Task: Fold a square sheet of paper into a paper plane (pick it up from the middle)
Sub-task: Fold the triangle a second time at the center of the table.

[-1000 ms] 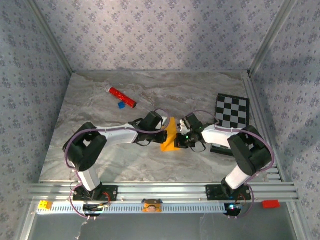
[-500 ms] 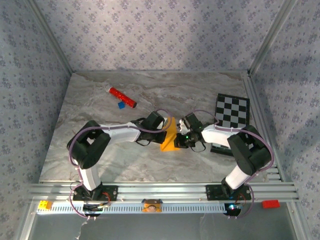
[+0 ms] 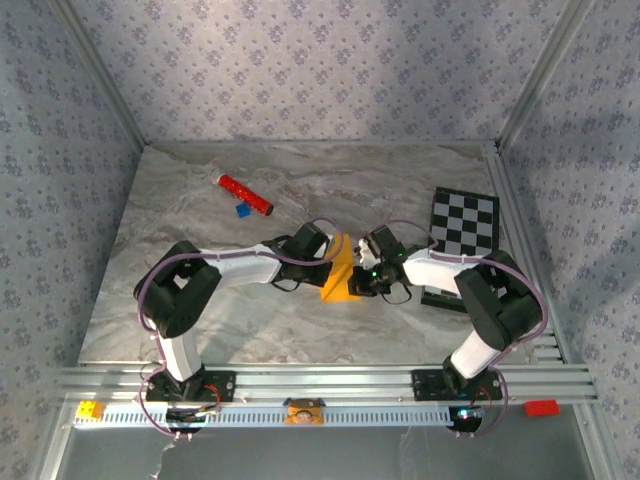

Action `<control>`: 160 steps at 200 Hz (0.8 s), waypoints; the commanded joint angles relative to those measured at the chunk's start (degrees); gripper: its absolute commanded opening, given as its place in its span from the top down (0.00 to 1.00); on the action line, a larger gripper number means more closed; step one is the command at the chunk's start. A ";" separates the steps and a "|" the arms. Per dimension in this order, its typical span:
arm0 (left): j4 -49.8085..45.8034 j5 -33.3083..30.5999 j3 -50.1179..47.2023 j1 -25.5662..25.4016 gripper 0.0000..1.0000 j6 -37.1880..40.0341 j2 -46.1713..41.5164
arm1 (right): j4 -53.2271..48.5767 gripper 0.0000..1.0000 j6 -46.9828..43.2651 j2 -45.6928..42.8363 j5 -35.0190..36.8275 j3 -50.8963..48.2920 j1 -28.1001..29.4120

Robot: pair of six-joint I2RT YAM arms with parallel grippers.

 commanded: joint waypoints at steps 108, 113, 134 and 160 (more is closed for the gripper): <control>-1.49 -1.96 1.15 0.18 0.97 -0.23 0.69 | -4.32 0.95 -0.54 1.89 2.52 -0.38 -0.27; -1.61 -2.07 1.19 0.17 0.97 -0.14 0.63 | -4.37 0.95 -0.59 1.88 2.54 -0.42 -0.15; -2.24 -2.07 1.73 0.22 0.97 0.27 0.78 | -4.34 0.95 -0.67 1.87 2.30 -0.30 -0.28; -2.35 -2.05 1.52 0.19 0.97 0.38 0.86 | -4.33 0.95 -0.67 2.01 2.25 -0.27 -0.29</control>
